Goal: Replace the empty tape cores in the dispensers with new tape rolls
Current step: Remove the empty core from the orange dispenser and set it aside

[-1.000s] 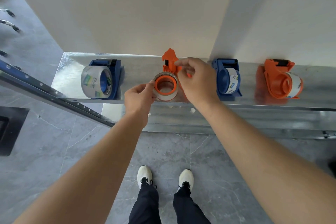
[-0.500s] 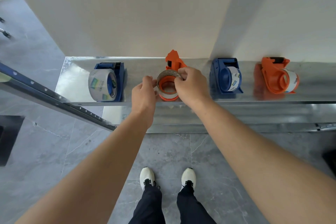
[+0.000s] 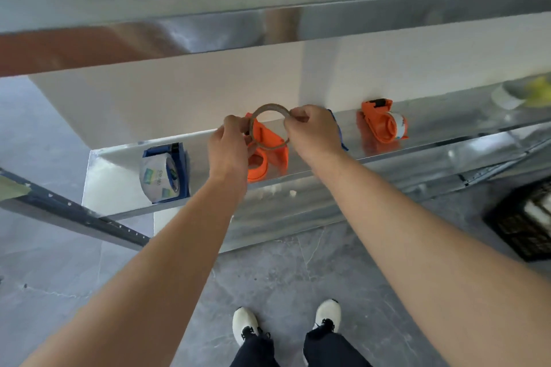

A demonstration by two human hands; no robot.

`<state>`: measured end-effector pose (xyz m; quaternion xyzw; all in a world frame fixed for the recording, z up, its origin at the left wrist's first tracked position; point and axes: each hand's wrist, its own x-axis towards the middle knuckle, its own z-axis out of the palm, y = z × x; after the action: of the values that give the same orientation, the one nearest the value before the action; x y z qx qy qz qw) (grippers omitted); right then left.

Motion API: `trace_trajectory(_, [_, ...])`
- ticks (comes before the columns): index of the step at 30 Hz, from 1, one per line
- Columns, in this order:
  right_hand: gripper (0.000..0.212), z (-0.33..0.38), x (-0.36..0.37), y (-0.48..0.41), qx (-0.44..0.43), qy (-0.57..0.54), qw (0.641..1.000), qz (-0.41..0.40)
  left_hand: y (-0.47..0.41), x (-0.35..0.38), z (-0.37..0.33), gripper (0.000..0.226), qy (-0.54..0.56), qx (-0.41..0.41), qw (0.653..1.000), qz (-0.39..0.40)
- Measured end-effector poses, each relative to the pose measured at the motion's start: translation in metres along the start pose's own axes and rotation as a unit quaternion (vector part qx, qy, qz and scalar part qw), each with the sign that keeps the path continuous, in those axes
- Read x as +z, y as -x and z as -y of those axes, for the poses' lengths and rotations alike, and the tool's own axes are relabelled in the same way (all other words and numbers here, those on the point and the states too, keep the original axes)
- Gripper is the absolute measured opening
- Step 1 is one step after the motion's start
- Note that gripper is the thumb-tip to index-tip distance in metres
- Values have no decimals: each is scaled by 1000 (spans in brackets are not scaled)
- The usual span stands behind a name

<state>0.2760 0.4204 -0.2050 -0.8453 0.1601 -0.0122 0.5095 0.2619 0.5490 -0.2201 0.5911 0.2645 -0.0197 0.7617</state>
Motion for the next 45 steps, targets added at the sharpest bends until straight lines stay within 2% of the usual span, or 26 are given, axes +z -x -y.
trace_trajectory(3, [20, 4, -27, 11, 15, -22, 999, -32, 17, 19, -8, 31, 1, 5, 1000, 20])
trace_trajectory(8, [17, 1, -81, 27, 31, -69, 996, -54, 51, 60, -15, 33, -1, 9, 998, 60])
trace_trajectory(16, [25, -15, -175, 39, 22, -149, 983, -104, 125, 133, -16, 32, -54, 69, 994, 69])
trace_trajectory(28, [23, -62, -325, 38, -13, -159, 983, -93, 218, 260, 10, 29, -34, 114, 991, 69])
trace_trajectory(36, [24, -86, -377, 12, 8, -188, 977, -105, 222, 327, 25, 30, -82, 115, 987, 72])
trace_trajectory(41, [22, -102, -401, -21, 28, -192, 972, -135, 202, 371, 34, 20, -101, 120, 981, 118])
trace_trajectory(45, [17, -120, -421, -56, 44, -177, 968, -174, 181, 415, 46, 25, -86, 97, 977, 168])
